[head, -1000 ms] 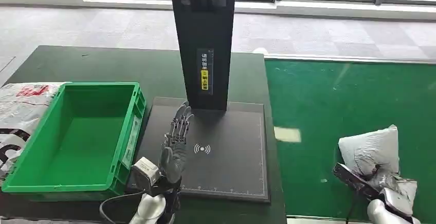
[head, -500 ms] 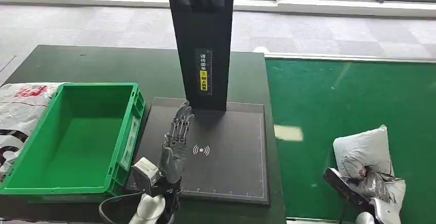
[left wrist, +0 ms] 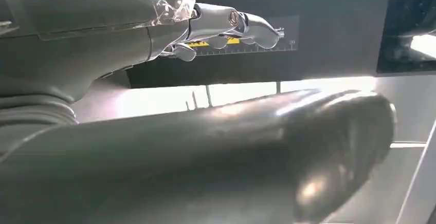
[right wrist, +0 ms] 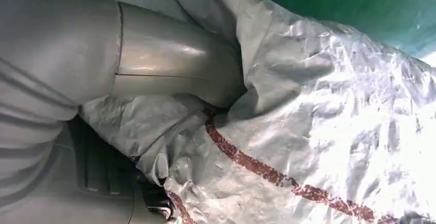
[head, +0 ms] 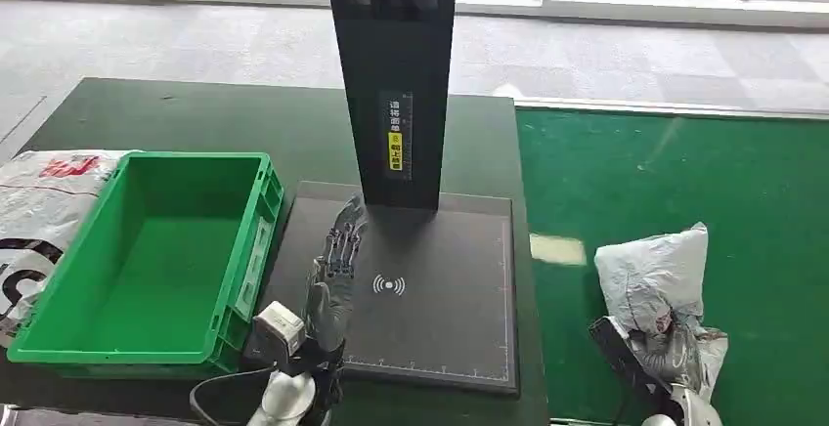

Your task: Moved the parcel from conveyor to table for the left to box.

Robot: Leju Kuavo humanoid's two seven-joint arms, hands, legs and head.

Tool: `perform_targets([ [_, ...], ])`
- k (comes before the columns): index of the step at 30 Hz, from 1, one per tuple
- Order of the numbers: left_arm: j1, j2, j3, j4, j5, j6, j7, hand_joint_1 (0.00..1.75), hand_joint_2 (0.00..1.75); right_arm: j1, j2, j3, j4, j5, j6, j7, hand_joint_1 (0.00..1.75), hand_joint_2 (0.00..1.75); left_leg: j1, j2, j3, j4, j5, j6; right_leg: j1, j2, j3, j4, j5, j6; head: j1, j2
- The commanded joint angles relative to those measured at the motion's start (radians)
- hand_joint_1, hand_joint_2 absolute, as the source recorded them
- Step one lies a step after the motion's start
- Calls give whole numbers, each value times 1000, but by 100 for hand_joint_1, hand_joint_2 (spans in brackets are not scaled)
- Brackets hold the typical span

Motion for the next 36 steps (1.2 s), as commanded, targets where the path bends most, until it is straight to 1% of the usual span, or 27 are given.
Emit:
perform_targets([
  [1, -34, 22, 21, 63, 6, 9, 2, 0, 0, -12, 25, 40, 7, -22, -15, -15, 175, 175, -3, 0, -2, -3, 3, 0, -3, 0, -4, -1, 2, 2, 0, 0],
  [5, -37, 24, 16, 67, 8, 7, 2, 0, 0, -6, 26, 38, 3, -32, -23, -23, 175, 175, -4, 1, -3, -2, 2, 0, -4, 1, -4, 0, 1, 2, 0, 0],
  [6, -40, 24, 14, 69, 8, 8, 2, 0, 0, 2, 29, 37, -4, -39, -28, -28, 175, 175, -4, 0, -2, -1, 1, 0, -4, 0, -3, 0, 0, 2, 0, 0],
  [8, -45, 24, 10, 74, 11, 16, 2, 0, 0, 15, 35, 36, -21, -48, -34, -37, 175, 175, -6, -2, -4, -6, 4, 0, -7, -1, -5, -2, 2, 3, 0, 0],
  [10, -46, 24, 9, 74, 12, 19, 2, 0, 0, 14, 40, 35, -26, -53, -42, -43, 175, 175, -7, -4, -4, -6, 5, 0, -7, -3, -5, -2, 2, 3, 0, 0],
  [12, -45, 24, 8, 74, 12, 19, 2, 0, 0, 11, 43, 37, -25, -53, -40, -43, 175, 175, -5, -3, -3, -2, 2, 1, -6, -1, -4, 0, 0, 3, 0, 0],
  [16, -44, 25, 7, 72, 12, 19, 2, 0, 0, 8, 42, 36, -22, -55, -43, -45, 175, 175, -7, -3, -4, -4, 4, 1, -8, -1, -5, -1, 1, 3, 0, 0],
  [20, -42, 26, -4, 74, 18, 27, 2, 0, 0, 11, 59, 23, -50, -124, -106, -108, 175, 175, -6, -3, -4, -1, 2, 1, -7, -1, -4, 1, -1, 3, 0, 0],
  [23, -47, 23, -10, 77, 20, 32, 2, 0, 0, 44, 78, 21, -126, -174, -150, -164, 175, 175, -6, -4, -5, -1, 2, 1, -7, -1, -5, 1, -1, 3, 0, 0],
  [27, -43, 22, -12, 74, 24, 33, 2, 0, 0, 68, 116, -10, -200, -187, -150, -213, 175, 175, -7, -4, -6, -2, 3, 1, -8, -2, -7, 1, -1, 3, 0, 0],
  [31, -47, 23, -9, 77, 28, 35, 2, 0, 0, 65, 152, -46, -244, -190, -150, -263, 175, 175, -7, -3, -6, -3, 3, 1, -8, -1, -8, 1, 0, 3, 0, 0],
  [34, -47, 23, -9, 77, 29, 35, 2, 0, 0, 56, 164, -63, -250, -188, -150, -277, 175, 175, -7, -3, -7, -2, 3, 1, -8, -1, -8, 2, 0, 3, 0, 0],
  [35, -47, 23, -10, 77, 30, 37, 2, 0, 0, 49, 179, -86, -249, -190, -150, -302, 175, 175, -7, -4, -7, -2, 3, 1, -8, -2, -8, 2, 0, 3, 0, 0],
  [36, -48, 23, -13, 80, 34, 42, 2, 0, 0, 38, 204, -124, -265, -222, -150, -373, 175, 175, -7, -4, -7, -3, 3, 1, -8, -2, -8, 1, 0, 3, 0, 0],
])
